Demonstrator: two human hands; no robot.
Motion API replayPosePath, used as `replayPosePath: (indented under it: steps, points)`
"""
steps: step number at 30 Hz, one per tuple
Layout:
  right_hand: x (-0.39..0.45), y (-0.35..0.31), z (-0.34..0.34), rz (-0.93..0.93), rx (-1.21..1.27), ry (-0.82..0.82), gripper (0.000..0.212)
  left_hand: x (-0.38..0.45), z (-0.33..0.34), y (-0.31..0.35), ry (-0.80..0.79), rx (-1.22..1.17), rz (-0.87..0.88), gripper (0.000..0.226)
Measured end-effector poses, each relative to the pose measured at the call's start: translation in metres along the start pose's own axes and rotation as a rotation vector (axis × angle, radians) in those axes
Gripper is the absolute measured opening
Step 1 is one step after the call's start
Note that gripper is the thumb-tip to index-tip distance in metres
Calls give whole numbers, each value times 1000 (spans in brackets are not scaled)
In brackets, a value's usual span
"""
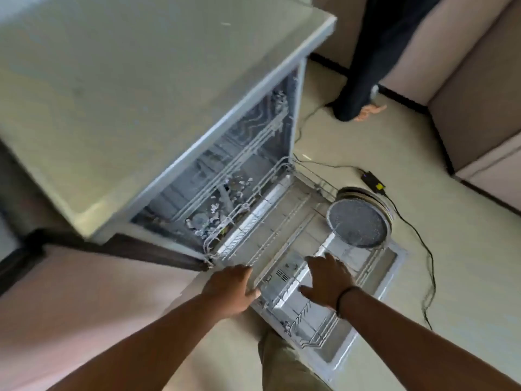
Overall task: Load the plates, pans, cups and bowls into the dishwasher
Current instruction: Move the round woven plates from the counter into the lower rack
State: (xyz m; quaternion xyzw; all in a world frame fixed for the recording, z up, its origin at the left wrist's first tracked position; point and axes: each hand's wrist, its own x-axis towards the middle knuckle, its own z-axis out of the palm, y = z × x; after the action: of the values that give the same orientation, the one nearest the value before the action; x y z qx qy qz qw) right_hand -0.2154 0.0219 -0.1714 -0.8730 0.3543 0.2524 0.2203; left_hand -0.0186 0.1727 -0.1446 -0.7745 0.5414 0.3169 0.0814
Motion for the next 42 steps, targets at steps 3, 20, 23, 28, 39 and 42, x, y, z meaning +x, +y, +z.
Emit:
replayPosePath:
  steps: [3, 20, 23, 28, 39, 42]
  points:
    - [-20, -59, -10, -123, -91, -39, 82, -66, 13, -28, 56, -93, -137, 65]
    - [-232, -517, 32, -1051, -416, 153, 80, -525, 93, -162, 722, -424, -922, 62]
    - [-264, -588, 31, -1222, -381, 207, 76, -572, 90, -176, 879, -442, -1025, 60]
    - [-291, -687, 16, -1463, -230, 289, 65, -625, 62, -217, 1079, -378, -1156, 50]
    - [-240, -856, -43, -1567, -241, 211, 66, -673, -3, -358, 1160, -468, -1413, 54]
    - [-230, -896, -45, -1585, -293, 178, 67, -686, -1, -379, 1195, -516, -1485, 53]
